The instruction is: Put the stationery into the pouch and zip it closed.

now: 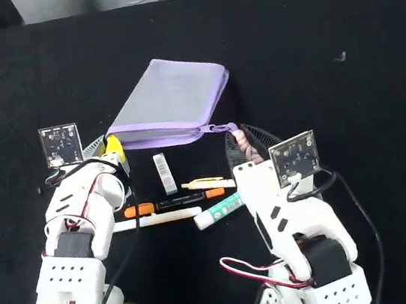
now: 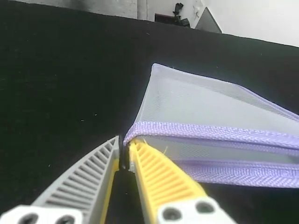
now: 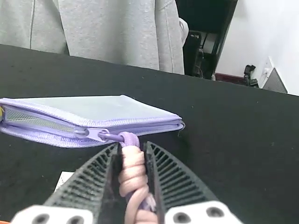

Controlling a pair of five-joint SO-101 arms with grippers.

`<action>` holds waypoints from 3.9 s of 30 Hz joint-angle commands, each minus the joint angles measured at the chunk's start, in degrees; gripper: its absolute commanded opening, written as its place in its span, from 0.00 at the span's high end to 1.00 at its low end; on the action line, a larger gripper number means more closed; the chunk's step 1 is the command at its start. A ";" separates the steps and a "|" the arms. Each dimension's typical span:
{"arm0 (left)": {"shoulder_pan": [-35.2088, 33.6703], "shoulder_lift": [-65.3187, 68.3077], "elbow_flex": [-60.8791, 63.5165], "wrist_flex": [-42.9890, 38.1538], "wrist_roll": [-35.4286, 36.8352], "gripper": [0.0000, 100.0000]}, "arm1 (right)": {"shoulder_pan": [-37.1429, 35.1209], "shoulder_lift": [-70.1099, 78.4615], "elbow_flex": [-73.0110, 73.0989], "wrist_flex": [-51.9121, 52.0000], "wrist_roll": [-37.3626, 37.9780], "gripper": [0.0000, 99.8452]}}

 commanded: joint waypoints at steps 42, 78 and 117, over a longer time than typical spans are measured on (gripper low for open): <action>9.45 26.64 -9.71 -10.73 -4.75 0.80 | 2.99 -0.66 -4.88 0.44 -0.70 0.99; 7.96 41.76 -21.23 -17.85 -5.27 0.75 | 2.99 -0.75 -4.79 0.35 -0.70 0.99; -0.75 23.12 -44.18 26.73 -5.45 0.97 | -1.41 -0.75 -4.26 0.44 -0.09 0.64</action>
